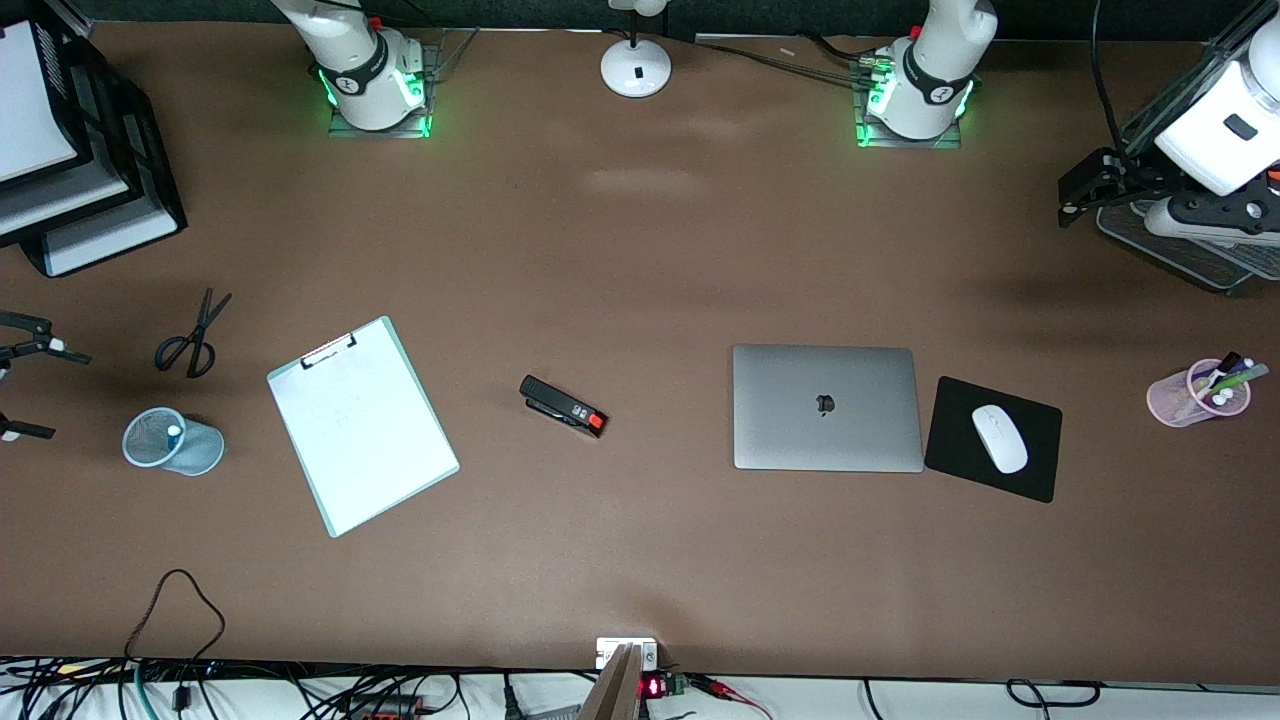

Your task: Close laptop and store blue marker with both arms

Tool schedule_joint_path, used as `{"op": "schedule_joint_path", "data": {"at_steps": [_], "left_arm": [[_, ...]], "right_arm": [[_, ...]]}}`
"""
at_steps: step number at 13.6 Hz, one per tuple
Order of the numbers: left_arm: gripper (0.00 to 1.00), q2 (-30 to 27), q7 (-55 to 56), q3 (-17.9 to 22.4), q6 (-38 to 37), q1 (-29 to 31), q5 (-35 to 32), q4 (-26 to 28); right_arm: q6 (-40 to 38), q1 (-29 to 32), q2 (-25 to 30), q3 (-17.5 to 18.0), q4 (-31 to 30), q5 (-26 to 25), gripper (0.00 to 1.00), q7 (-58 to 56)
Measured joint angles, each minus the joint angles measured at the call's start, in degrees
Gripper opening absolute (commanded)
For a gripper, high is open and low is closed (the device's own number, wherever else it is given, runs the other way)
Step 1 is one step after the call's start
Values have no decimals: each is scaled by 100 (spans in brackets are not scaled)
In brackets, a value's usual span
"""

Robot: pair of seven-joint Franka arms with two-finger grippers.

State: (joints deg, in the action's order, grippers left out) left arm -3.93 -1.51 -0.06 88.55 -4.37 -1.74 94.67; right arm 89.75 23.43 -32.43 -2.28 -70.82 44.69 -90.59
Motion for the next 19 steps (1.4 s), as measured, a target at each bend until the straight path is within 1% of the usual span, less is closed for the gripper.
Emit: {"op": "schedule_joint_path", "data": {"at_steps": [2,5,10,13,17,19], "left_arm": [[100,1,0,0,0,0,0,0],[100,1,0,0,0,0,0,0],[100,1,0,0,0,0,0,0],[100,1,0,0,0,0,0,0],[100,1,0,0,0,0,0,0],[100,1,0,2,0,0,0,0]], "right_arm": [[180,-315,293,4,1,-529,100,860],[213,-839,706,9,-1,-1326,100,2195],[216,-1691,985,14,-21,-2477,100,4350],[202,-2048,1044,15,-118,-2911,100,5372],[159,-2269,1167,14,-184,-3406,100,6161],[8,-2396,1281,15,-187,-3730,100,6656]]}}
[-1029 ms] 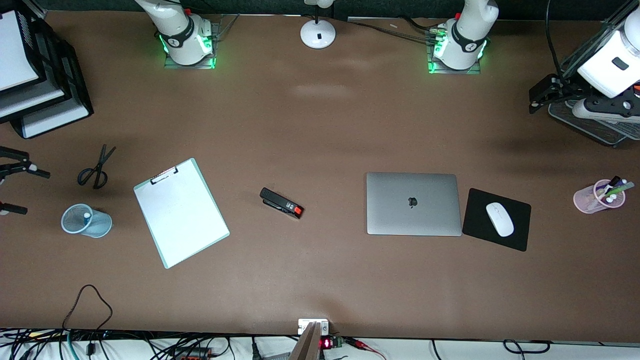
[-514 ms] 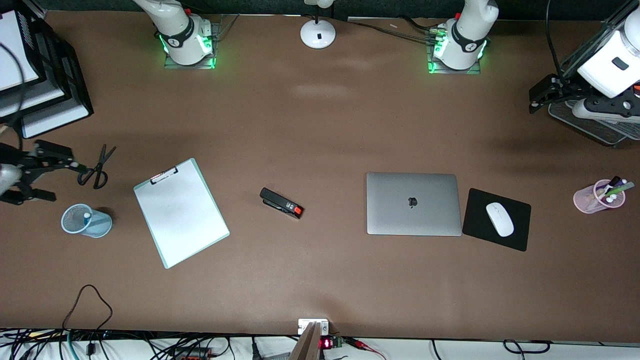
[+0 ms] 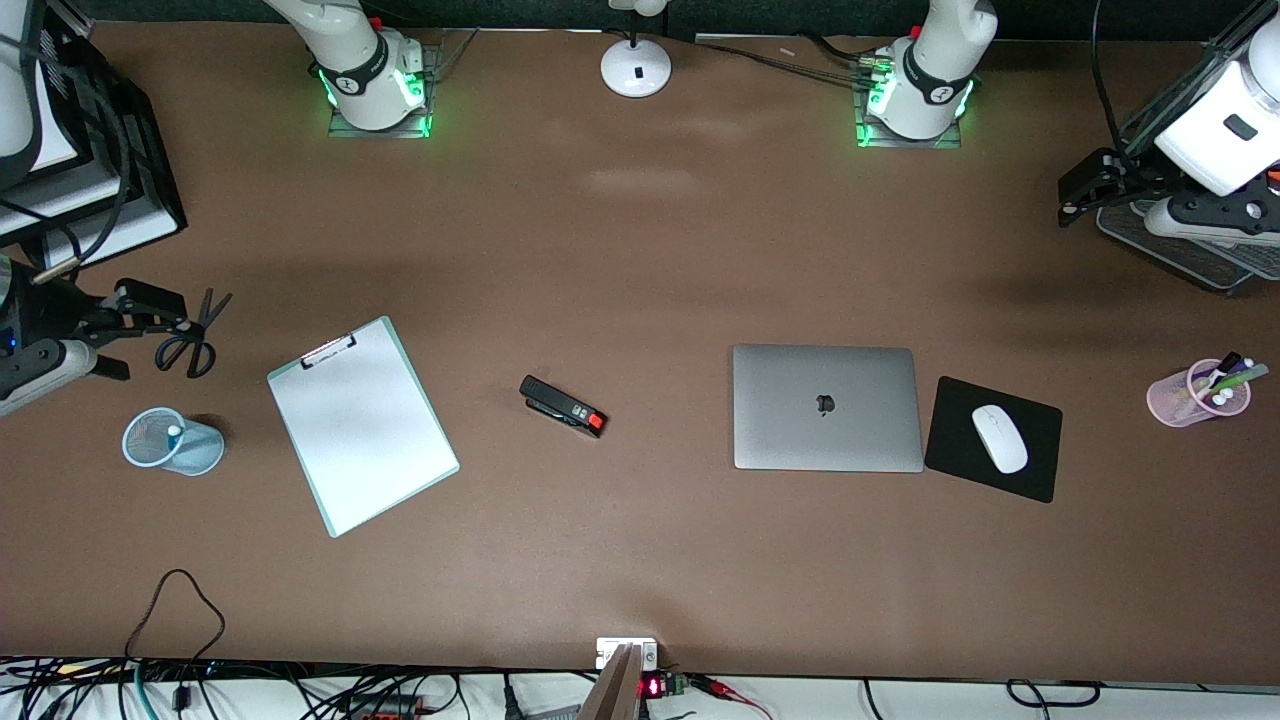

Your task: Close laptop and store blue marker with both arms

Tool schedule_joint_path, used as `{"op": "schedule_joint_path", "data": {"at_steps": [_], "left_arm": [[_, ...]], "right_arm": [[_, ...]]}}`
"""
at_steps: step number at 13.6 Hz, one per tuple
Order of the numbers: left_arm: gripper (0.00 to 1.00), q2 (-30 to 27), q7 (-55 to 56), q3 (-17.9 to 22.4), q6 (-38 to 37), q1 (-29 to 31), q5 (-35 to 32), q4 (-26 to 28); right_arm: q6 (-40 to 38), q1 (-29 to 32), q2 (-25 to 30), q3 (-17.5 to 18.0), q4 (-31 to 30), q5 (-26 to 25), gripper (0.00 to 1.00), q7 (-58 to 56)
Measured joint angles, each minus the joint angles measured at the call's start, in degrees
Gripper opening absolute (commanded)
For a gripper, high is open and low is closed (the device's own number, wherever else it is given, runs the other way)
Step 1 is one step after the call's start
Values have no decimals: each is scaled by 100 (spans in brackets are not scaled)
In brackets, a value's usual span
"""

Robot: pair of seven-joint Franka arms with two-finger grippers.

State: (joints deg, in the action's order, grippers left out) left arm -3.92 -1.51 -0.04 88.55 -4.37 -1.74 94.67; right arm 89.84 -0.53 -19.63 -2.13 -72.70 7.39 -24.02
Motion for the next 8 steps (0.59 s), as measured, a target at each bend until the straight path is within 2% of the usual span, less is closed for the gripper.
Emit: {"op": "schedule_joint_path", "data": {"at_steps": [3,8], "left_arm": [[100,0,0,9,-2,1,0,0],[100,3,0,6,-6,0,0,0]], "right_arm": [[-147,-210,134,2,-18,-299,100,761],[-153,-211,156,-30,-21,-309,100,1791]]}}
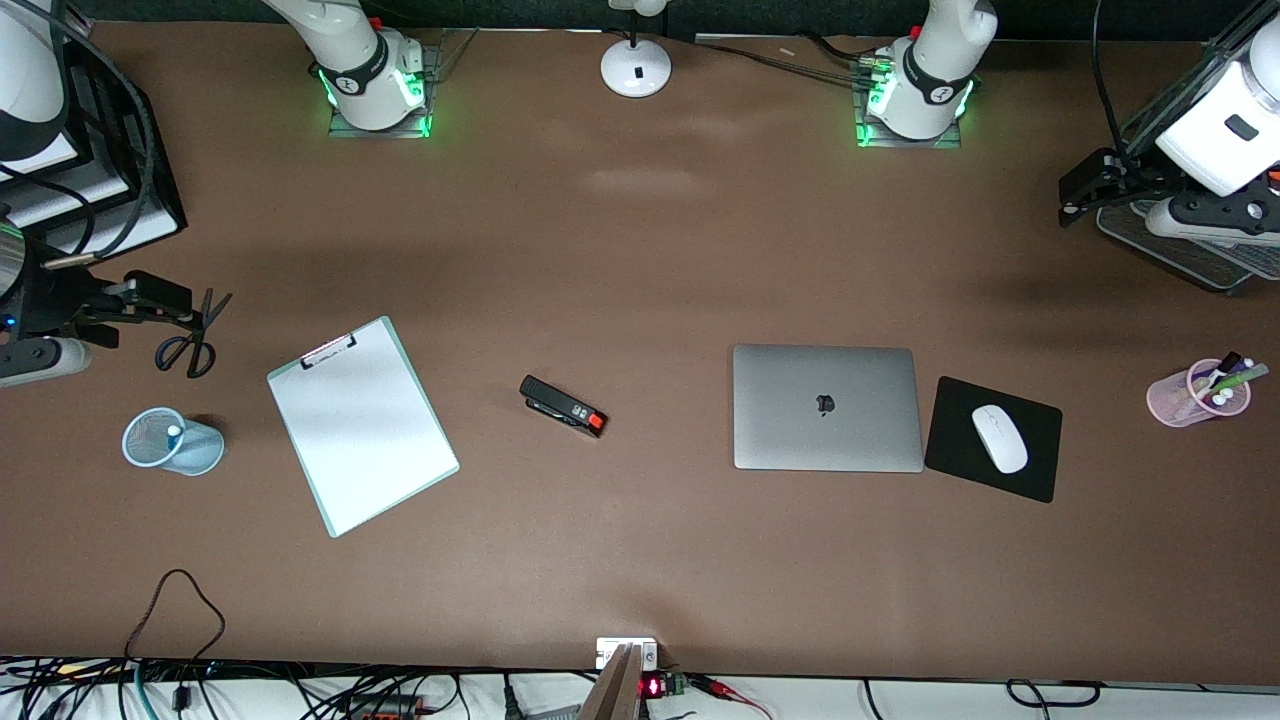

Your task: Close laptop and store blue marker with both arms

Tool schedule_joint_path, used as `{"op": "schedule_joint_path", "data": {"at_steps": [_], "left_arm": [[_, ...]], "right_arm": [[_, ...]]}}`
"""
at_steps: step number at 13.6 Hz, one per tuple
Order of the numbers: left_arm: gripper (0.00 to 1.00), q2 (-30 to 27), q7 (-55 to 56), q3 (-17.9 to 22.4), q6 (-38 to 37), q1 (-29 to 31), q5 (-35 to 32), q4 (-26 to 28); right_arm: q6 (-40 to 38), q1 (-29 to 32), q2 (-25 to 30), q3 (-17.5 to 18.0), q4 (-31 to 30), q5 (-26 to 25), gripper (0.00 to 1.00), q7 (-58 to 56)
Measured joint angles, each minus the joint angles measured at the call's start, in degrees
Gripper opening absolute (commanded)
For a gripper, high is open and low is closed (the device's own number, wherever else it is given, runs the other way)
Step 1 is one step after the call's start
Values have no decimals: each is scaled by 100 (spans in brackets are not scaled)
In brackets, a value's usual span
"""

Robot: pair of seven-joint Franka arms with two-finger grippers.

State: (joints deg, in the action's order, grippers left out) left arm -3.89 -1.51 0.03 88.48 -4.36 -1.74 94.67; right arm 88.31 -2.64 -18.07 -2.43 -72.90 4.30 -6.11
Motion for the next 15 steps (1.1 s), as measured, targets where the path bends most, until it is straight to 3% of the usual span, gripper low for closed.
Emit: {"op": "schedule_joint_path", "data": {"at_steps": [7,15], "left_arm": [[100,2,0,2,-4,0,0,0],[100,2,0,-2,-4,-2,0,0]], "right_arm": [[-30,-463,60,44,-153,-98,100,1077],[-52,-570,863,-13,-519,-402,100,1241]]}}
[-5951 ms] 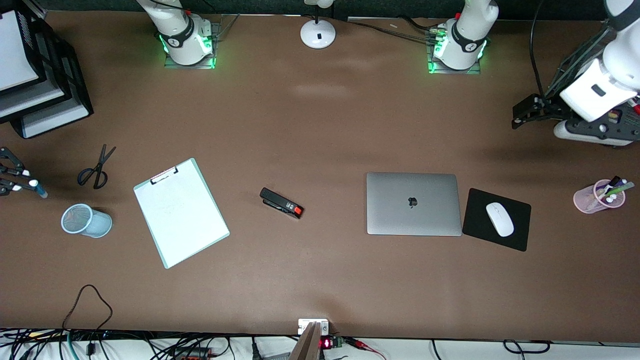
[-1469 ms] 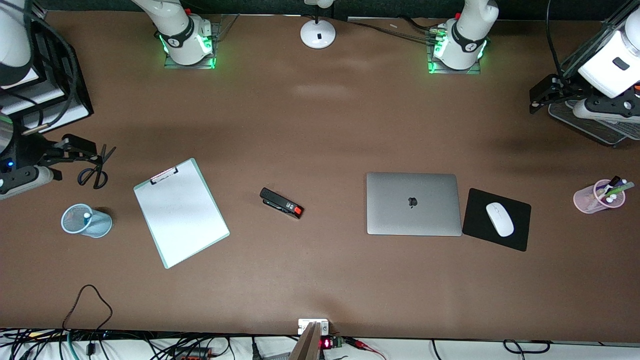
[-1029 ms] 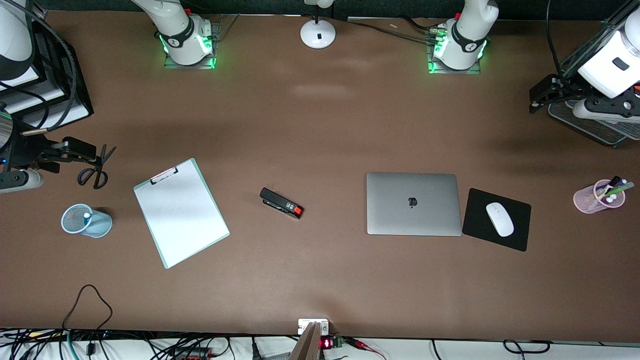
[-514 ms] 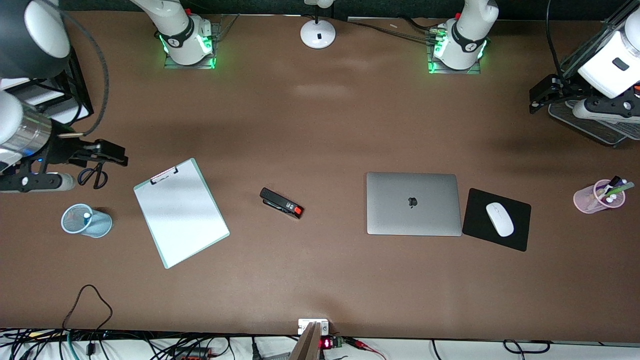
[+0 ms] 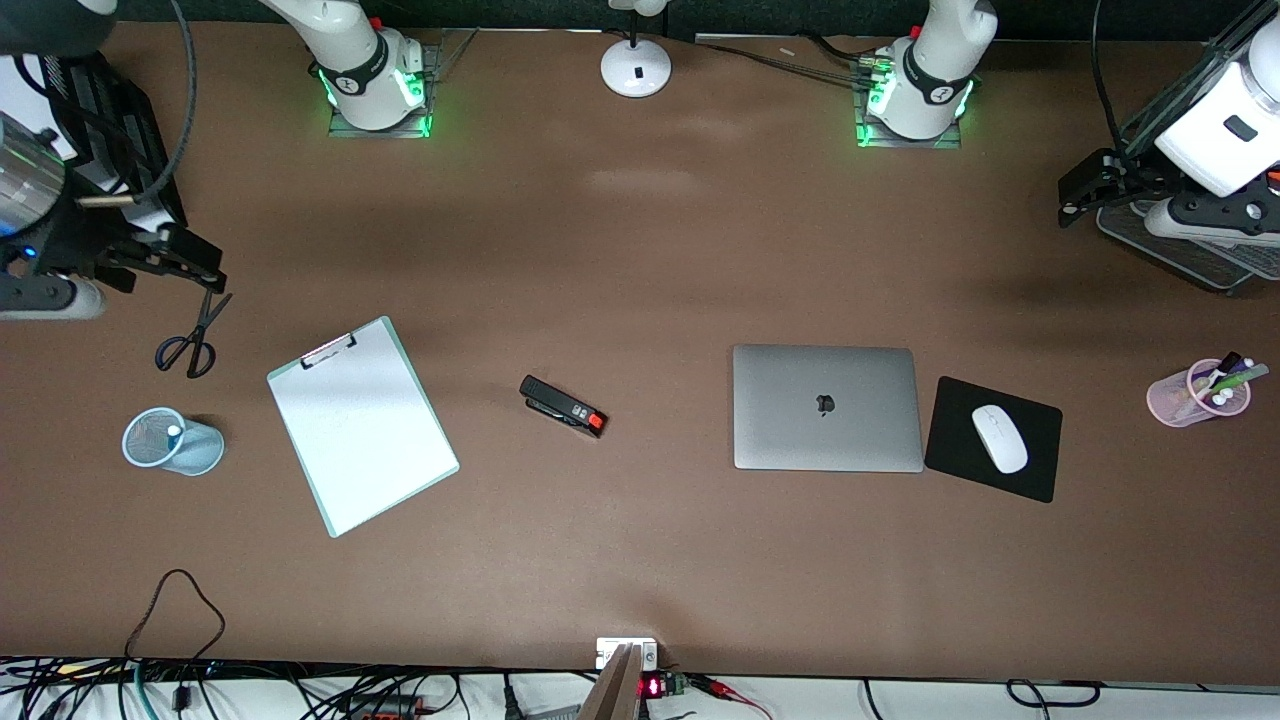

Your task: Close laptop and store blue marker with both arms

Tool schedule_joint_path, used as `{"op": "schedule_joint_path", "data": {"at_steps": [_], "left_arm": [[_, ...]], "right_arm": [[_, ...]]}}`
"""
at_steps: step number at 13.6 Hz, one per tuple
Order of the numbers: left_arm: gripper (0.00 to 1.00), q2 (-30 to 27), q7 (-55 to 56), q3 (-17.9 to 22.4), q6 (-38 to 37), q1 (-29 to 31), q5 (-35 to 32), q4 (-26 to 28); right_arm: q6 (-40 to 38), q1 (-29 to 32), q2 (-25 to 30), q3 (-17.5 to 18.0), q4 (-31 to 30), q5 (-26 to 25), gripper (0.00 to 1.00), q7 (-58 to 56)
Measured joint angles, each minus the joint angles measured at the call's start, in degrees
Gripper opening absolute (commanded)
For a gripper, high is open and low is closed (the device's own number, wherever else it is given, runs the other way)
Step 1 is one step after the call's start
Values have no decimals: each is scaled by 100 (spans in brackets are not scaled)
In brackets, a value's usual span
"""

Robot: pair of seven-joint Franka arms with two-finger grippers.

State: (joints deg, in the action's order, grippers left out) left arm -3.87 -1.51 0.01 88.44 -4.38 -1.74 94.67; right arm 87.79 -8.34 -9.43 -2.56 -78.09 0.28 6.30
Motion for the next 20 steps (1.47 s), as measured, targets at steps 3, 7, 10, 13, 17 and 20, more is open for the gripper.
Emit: {"op": "schedule_joint_path", "data": {"at_steps": [3,7,10,13,17,20], "left_arm": [[100,0,0,0,0,0,0,0],[100,0,0,0,0,0,0,0],[100,1,0,0,-4,0,0,0],[100,3,0,-2,-10,-1,0,0],[100,3,0,-5,-28,-11,6,0],[100,3,0,-5,-35,-16,19,0]], "right_arm": [[332,95,343,-2,-548,-1,100,-118],[596,258,734,-4,-1081,-1,100,-451],[599,274,776,-2,-1130,-1,100,-491],[598,384,783,-3,-1133,-1,100,-656],[579,457,850,-4,-1135,-1,100,-720],[454,459,872,-4,-1160,-1,100,-825]]}}
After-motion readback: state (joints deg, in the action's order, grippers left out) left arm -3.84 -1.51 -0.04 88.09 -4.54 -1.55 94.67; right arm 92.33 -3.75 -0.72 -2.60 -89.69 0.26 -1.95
